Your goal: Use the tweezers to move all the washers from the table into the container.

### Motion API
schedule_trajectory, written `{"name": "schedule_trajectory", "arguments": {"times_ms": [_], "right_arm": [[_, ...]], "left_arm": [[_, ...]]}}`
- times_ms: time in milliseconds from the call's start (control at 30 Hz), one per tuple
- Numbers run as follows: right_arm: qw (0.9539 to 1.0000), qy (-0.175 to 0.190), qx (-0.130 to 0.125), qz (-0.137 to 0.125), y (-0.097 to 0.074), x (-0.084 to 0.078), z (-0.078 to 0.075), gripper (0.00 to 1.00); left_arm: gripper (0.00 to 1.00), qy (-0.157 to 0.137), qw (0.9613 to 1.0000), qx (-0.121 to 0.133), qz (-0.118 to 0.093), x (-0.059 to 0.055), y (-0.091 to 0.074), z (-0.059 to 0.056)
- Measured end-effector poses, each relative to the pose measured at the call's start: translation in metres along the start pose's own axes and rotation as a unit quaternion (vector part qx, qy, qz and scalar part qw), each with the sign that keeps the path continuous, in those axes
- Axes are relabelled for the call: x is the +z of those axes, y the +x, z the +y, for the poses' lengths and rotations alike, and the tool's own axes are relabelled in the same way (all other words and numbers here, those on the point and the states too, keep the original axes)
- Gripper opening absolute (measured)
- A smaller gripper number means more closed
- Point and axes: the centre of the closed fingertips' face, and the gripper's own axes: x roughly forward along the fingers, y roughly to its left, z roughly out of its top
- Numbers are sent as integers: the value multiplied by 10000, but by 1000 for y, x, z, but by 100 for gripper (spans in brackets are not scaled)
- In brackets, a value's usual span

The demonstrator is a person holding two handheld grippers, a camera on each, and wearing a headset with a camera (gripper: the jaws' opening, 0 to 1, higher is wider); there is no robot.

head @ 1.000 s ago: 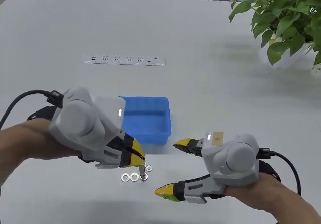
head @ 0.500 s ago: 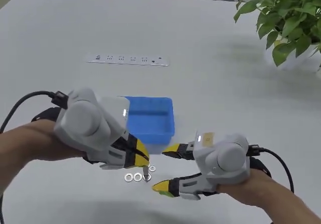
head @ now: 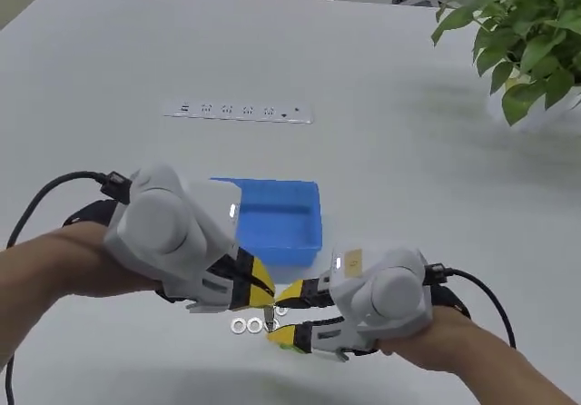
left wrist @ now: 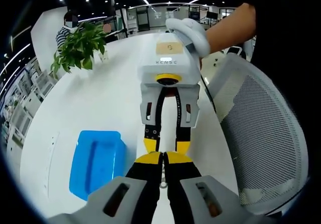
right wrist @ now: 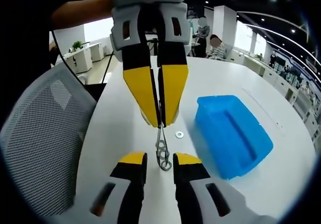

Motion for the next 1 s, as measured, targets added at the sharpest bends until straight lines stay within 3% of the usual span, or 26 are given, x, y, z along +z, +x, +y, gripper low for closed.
{"name": "schedule_trajectory", "arguments": {"times_ms": [400,1000], "right_arm": [[9998,-195,25,64,4,1,-2,12],[9998,-179,46,80,3,1,-1,10]], "left_arm": [[5,19,10000,-38,8,1,1,-1],[5,28,10000,-47,10,2,2,-3]]}}
